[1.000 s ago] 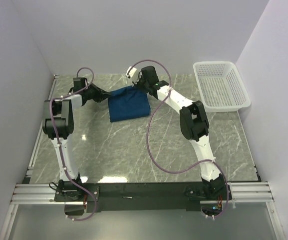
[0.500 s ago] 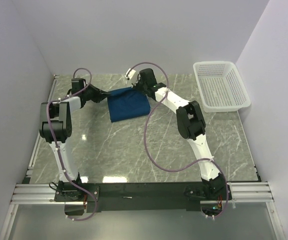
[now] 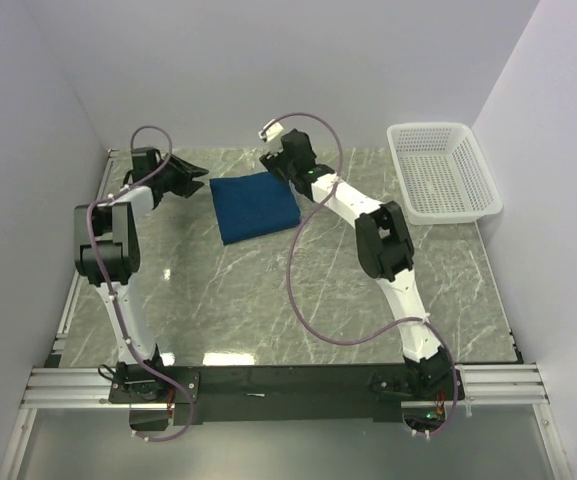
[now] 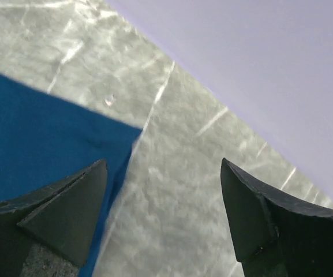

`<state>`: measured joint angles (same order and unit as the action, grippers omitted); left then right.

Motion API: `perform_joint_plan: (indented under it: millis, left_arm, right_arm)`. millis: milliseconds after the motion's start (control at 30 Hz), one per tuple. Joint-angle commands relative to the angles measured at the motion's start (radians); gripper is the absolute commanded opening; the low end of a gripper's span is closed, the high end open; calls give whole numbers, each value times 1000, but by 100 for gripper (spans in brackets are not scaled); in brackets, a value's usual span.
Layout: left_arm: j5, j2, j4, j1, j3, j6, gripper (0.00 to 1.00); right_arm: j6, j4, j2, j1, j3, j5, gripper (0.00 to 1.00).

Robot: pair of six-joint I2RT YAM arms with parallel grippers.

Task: Fold and stack the t-shirts
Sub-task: Fold the tshirt

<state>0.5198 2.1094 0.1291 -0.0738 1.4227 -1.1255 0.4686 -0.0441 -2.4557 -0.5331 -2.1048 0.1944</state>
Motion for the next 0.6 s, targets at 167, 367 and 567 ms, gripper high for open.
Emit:
perform_joint_plan:
  millis: [167,367,567]
  left_arm:
    - [-23,-287,15,-17,-81,247,55]
    - [318,-62,83,63,40,149,1]
    - [276,72,95,69,125,105,1]
  right_arm:
    - [-35,-316,351,94,214,-741,80]
    - [-232,-475,217,99,82,-1061,31]
    - [-516,-430,98,101,25,-1015,12]
